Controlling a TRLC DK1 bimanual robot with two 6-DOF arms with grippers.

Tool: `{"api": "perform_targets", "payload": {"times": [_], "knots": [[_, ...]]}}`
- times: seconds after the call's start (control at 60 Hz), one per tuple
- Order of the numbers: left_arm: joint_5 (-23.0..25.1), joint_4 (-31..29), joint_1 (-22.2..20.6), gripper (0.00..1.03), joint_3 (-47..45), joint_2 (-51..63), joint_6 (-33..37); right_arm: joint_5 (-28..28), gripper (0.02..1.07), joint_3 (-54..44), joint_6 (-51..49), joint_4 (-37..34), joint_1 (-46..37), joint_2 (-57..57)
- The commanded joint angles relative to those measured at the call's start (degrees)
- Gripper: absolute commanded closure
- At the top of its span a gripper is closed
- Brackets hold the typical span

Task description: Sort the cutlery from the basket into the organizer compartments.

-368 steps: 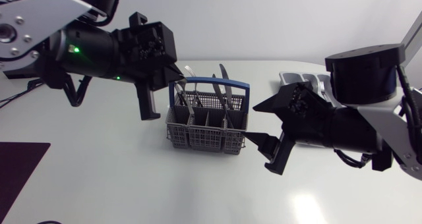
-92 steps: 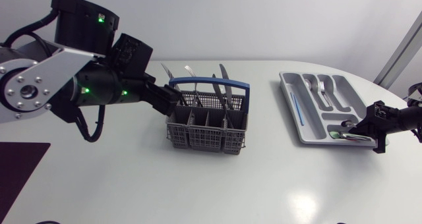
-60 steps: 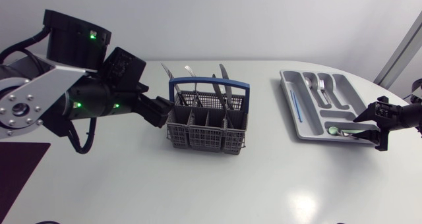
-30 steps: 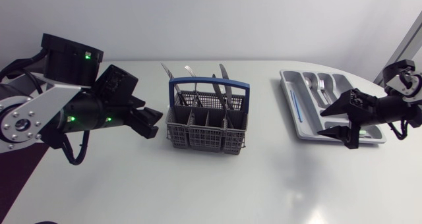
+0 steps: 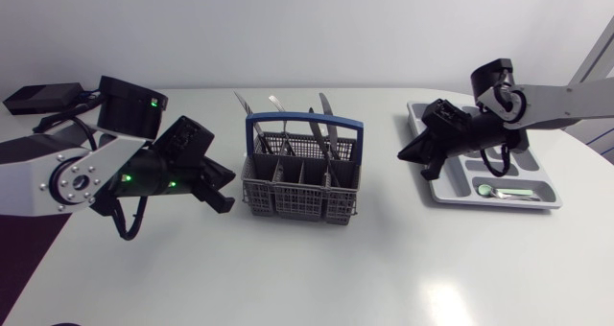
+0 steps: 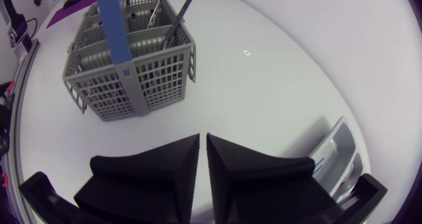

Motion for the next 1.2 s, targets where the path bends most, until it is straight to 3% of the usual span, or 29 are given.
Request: {"api": "perform_targets", "payload": {"times": [0.0, 0.267, 0.567, 0.8, 1.183], "knots": [[1.77, 2.16, 0.78, 1.00, -2.57, 1.26, 3.20, 0.17, 1.01, 3.99, 6.08, 0.58, 2.14, 3.87], [11.88, 4.27, 2.80, 1.00, -4.16, 7.24, 9.17, -3.17, 1.01, 18.22, 19.09, -0.38, 5.74, 15.47], [13.73, 10.78, 1.30, 1.00, -3.63, 15.24, 8.82, -9.59, 1.01, 33.08, 24.98, -9.26, 7.94, 26.37], [13.73, 15.43, 2.27, 1.00, -3.37, 16.38, 7.07, -13.54, 1.01, 31.76, 22.25, -13.22, 8.91, 25.14], [13.73, 16.40, 6.58, 1.00, 0.68, 19.90, 6.80, -13.90, 1.01, 14.45, 16.45, -14.80, 10.66, 11.69]]}}
